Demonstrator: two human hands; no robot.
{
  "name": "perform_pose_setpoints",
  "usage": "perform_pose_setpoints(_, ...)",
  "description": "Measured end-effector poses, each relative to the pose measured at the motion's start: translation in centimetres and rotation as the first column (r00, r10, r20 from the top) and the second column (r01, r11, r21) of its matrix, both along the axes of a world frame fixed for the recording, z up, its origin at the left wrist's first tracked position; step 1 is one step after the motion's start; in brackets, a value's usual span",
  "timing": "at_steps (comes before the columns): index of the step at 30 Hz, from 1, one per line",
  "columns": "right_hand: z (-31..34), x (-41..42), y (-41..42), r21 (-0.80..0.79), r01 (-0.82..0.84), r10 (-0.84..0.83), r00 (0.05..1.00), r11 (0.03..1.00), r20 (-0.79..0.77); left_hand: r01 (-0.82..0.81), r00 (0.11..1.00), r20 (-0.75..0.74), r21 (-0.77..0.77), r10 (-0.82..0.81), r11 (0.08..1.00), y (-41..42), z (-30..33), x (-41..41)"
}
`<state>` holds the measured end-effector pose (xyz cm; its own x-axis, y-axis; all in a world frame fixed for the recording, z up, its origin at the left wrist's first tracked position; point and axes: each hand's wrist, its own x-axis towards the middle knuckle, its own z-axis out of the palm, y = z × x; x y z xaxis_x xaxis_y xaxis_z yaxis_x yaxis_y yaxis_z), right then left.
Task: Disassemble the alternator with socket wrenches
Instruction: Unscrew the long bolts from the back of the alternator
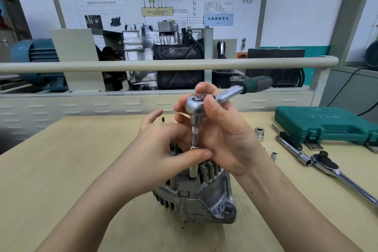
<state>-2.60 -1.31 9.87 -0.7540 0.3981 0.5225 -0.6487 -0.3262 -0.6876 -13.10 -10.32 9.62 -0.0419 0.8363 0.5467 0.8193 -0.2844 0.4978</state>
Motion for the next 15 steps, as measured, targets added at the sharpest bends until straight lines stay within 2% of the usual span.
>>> perform_pose_setpoints(7, 0.11, -0.49, -0.26, 0.032, 0.019, -0.022, 0.994, 0.999, 0.111, 0.095, 0.995, 0.012, -0.101, -0.094, 0.990, -0.21, 0.17, -0.86)
perform_pose_setpoints(15, -0.04, -0.33, -0.69, -0.019, 0.024, -0.024, 1.000, 1.000, 0.019, -0.090, 0.986, -0.141, 0.022, 0.093, 0.996, -0.26, 0.13, -0.15)
